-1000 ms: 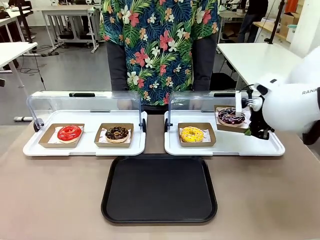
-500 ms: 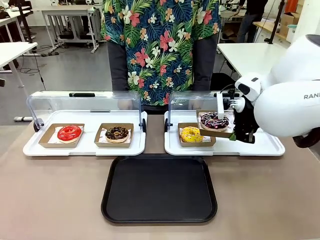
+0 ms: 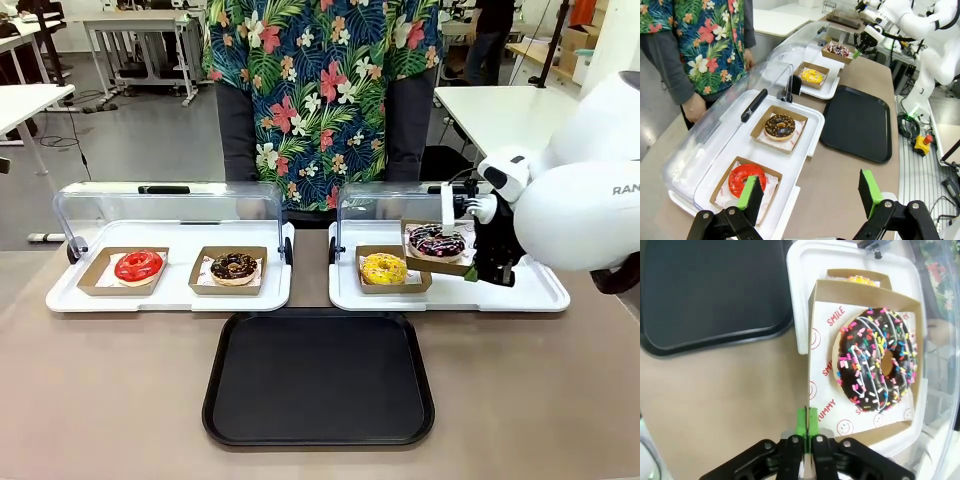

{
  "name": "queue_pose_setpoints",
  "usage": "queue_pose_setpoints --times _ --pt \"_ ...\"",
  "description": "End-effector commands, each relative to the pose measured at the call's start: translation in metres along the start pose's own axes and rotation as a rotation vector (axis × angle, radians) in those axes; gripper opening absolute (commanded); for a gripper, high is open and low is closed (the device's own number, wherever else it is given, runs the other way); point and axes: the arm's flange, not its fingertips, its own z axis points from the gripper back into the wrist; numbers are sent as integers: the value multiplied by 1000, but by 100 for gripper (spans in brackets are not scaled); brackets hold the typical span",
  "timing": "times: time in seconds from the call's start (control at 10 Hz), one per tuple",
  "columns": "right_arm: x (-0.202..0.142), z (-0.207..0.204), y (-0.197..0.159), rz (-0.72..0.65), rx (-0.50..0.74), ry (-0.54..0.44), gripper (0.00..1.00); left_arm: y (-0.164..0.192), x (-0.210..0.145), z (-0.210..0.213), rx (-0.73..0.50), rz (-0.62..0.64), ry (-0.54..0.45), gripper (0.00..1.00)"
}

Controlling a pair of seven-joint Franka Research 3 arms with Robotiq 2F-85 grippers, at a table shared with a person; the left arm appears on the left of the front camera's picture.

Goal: Move the fourth donut from the left to the tray.
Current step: Pick up the Paper togo box containing the Donut indicated by the person and place it on the Handle tray.

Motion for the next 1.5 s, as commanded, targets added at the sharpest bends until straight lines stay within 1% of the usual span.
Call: queue_pose_setpoints --times 0.0,0.1,0.3,0.6,0.8,1.0,1.2,1.4 --pt "23 -15 54 -46 -18 41 2 -2 1 1 1 -7 12 100" --pt "32 -17 76 -53 4 32 2 -2 1 1 1 -7 12 100" --pt "51 -17 120 -58 -12 16 2 -2 1 1 1 -7 12 100" --pt "74 -30 172 -45 -3 -6 2 -2 1 1 1 -7 12 100" --pt "83 -43 194 -7 22 -15 2 -2 1 1 1 -7 12 100" --pt "91 -54 213 43 17 -25 2 -2 1 1 1 -7 12 100" --pt "94 -63 225 74 27 -24 2 -2 1 1 1 -7 12 100" --pt "95 -74 229 92 27 2 2 -2 1 1 1 -7 12 100"
